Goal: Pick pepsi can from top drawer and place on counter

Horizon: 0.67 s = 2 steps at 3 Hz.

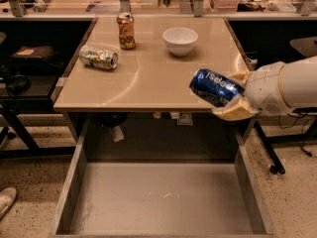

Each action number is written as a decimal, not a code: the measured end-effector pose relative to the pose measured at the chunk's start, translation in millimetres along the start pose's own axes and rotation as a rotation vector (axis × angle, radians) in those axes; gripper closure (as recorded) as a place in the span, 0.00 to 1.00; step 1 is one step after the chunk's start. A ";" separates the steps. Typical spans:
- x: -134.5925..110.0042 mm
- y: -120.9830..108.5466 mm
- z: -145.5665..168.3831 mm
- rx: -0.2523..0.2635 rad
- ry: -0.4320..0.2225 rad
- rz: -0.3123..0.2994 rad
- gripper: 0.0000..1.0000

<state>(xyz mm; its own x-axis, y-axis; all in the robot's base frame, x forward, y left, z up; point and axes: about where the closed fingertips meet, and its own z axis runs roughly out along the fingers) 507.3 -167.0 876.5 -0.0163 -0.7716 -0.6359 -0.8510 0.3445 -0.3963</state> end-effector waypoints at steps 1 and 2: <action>-23.1 -54.3 -9.9 0.073 0.010 -0.073 1.00; -43.3 -106.7 -2.6 0.098 0.008 -0.169 1.00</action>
Offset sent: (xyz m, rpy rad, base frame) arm 0.1530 -0.0068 0.1060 -0.1525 -0.2495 0.1023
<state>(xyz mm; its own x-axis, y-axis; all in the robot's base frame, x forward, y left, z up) 597.5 -171.8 948.0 0.1181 -0.8271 -0.5495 -0.7871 0.2594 -0.5596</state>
